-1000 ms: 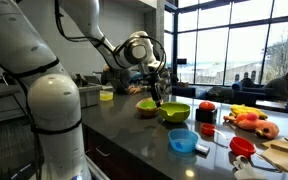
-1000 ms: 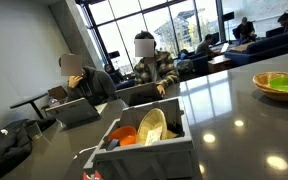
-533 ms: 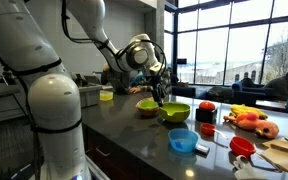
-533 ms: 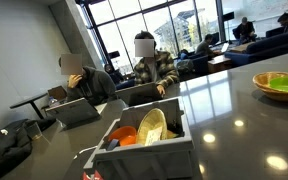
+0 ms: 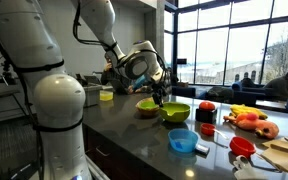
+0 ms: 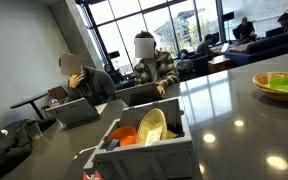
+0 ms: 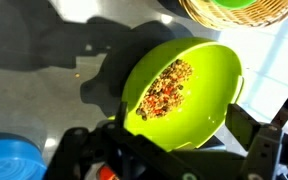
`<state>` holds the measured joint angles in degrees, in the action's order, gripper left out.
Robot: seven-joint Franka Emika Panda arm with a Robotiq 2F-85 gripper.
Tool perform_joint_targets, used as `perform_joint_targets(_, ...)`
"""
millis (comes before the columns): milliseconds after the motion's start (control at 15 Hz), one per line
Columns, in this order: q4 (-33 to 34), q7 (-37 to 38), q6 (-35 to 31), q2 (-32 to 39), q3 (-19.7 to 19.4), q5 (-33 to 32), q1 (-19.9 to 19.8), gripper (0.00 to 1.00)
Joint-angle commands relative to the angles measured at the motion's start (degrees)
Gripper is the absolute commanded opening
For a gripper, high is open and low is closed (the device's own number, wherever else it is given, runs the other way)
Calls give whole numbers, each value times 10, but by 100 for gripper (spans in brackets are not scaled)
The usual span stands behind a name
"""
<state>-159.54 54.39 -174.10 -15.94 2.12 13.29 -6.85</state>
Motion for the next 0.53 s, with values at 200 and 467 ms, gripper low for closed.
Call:
perform_joint_targets(200, 1, -130, -68, 29, -97, 206, 114, 100)
perform_joint_targets(467, 1, -220, -102, 36, -58, 270, 36, 100)
